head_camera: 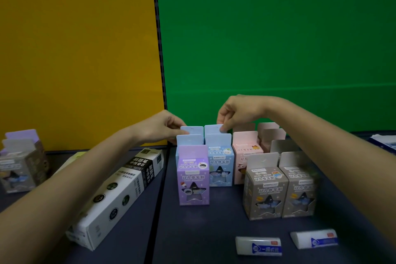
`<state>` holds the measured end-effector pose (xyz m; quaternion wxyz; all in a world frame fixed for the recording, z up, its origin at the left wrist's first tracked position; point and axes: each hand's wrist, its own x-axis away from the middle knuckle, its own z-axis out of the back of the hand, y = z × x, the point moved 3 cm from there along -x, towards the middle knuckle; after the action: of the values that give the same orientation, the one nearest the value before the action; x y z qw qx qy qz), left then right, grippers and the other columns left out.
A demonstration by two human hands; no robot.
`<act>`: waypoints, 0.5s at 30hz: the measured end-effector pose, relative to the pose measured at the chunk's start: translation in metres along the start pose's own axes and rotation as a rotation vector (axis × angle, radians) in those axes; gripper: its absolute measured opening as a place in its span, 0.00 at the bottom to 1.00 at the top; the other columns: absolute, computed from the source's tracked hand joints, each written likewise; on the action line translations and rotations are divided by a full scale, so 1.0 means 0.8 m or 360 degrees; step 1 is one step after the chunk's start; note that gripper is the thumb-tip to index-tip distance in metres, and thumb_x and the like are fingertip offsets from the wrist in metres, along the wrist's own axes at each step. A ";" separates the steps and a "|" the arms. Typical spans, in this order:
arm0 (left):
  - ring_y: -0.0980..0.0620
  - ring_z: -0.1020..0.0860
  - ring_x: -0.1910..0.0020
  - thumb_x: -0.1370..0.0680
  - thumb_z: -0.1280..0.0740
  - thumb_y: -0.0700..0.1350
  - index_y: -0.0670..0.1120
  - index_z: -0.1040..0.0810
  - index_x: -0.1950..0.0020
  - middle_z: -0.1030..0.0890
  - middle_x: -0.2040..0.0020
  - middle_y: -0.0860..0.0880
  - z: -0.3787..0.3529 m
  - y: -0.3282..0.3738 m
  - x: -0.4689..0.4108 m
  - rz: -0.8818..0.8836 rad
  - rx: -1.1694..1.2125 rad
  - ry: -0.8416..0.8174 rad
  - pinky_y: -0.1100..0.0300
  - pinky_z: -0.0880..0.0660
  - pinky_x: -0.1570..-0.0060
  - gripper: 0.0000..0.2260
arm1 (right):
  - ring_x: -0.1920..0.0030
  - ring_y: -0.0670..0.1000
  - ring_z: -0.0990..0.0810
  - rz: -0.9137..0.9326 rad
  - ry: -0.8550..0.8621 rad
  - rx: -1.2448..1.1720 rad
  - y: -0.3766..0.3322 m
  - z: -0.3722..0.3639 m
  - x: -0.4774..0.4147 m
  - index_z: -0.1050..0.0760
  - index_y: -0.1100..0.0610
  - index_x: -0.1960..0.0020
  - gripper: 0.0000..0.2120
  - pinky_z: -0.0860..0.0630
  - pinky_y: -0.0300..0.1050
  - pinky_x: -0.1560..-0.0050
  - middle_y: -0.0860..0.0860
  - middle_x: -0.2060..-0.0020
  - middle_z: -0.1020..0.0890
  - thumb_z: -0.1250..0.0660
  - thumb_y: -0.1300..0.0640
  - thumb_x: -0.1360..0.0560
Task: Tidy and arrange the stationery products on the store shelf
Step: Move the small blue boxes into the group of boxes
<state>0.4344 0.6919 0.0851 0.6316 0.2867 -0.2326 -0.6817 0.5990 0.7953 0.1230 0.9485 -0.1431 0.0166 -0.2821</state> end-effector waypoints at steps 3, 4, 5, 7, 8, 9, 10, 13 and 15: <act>0.62 0.18 0.59 0.24 0.37 0.45 0.49 0.20 0.51 0.17 0.60 0.59 -0.001 0.001 0.001 0.0004 0.0012 -0.0017 0.68 0.22 0.56 0.07 | 0.55 0.43 0.22 0.0005 -0.0008 0.0021 -0.004 0.001 0.002 0.20 0.53 0.52 0.06 0.31 0.31 0.54 0.51 0.52 0.15 0.30 0.55 0.29; 0.62 0.18 0.59 0.24 0.37 0.45 0.49 0.20 0.51 0.17 0.60 0.60 -0.002 0.002 0.002 0.0008 0.0016 -0.0013 0.68 0.21 0.56 0.07 | 0.55 0.43 0.22 0.0007 -0.0008 0.0017 -0.005 0.001 0.003 0.20 0.53 0.51 0.07 0.31 0.31 0.53 0.51 0.52 0.15 0.30 0.55 0.28; 0.63 0.18 0.59 0.24 0.37 0.45 0.47 0.20 0.50 0.17 0.59 0.59 -0.002 0.003 0.003 0.0010 0.0017 -0.0003 0.68 0.21 0.56 0.08 | 0.54 0.43 0.22 0.0009 -0.0007 0.0010 -0.005 0.001 0.003 0.20 0.54 0.50 0.07 0.30 0.33 0.51 0.50 0.52 0.15 0.30 0.55 0.29; 0.63 0.18 0.59 0.23 0.38 0.45 0.45 0.20 0.48 0.17 0.58 0.58 -0.003 0.004 0.004 0.0009 0.0012 0.0019 0.67 0.21 0.56 0.10 | 0.54 0.43 0.22 0.0011 -0.0012 -0.0002 -0.007 0.000 0.005 0.20 0.53 0.50 0.08 0.29 0.36 0.49 0.49 0.54 0.15 0.30 0.55 0.29; 0.62 0.18 0.59 0.23 0.38 0.45 0.44 0.20 0.47 0.17 0.57 0.56 -0.004 0.005 0.005 0.0011 0.0010 0.0023 0.67 0.21 0.56 0.10 | 0.53 0.43 0.22 0.0011 -0.0014 -0.0017 -0.008 0.000 0.007 0.20 0.53 0.50 0.08 0.30 0.37 0.47 0.48 0.54 0.16 0.30 0.54 0.29; 0.62 0.18 0.59 0.23 0.38 0.46 0.44 0.20 0.47 0.17 0.56 0.55 -0.004 0.006 0.006 0.0017 0.0008 0.0020 0.66 0.21 0.55 0.11 | 0.52 0.44 0.22 0.0014 -0.0008 -0.0042 -0.008 0.001 0.009 0.20 0.53 0.49 0.08 0.30 0.38 0.45 0.47 0.55 0.17 0.30 0.55 0.28; 0.61 0.18 0.57 0.23 0.38 0.46 0.44 0.20 0.46 0.17 0.55 0.54 -0.004 0.006 0.007 0.0025 0.0005 0.0006 0.65 0.21 0.54 0.11 | 0.51 0.44 0.22 0.0024 0.0015 -0.0070 -0.009 0.003 0.012 0.21 0.54 0.48 0.09 0.30 0.38 0.43 0.48 0.53 0.17 0.31 0.55 0.28; 0.55 0.21 0.48 0.24 0.37 0.48 0.45 0.22 0.44 0.18 0.47 0.51 0.003 0.009 0.015 0.0055 -0.0058 -0.0008 0.60 0.22 0.47 0.12 | 0.47 0.45 0.23 0.0081 0.0235 -0.0136 -0.012 0.017 0.030 0.23 0.57 0.42 0.13 0.30 0.37 0.41 0.51 0.45 0.19 0.33 0.57 0.26; 0.52 0.23 0.45 0.24 0.36 0.48 0.46 0.23 0.43 0.20 0.45 0.50 0.014 0.017 0.026 0.0037 -0.0150 0.0156 0.57 0.25 0.44 0.12 | 0.47 0.45 0.23 0.0131 0.0471 -0.0164 -0.015 0.031 0.058 0.23 0.57 0.42 0.13 0.30 0.34 0.42 0.51 0.46 0.19 0.34 0.58 0.26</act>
<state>0.4362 0.6697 0.1006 0.6630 0.2870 -0.1724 -0.6696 0.6344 0.7676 0.1524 0.9379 -0.1476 0.1766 -0.2597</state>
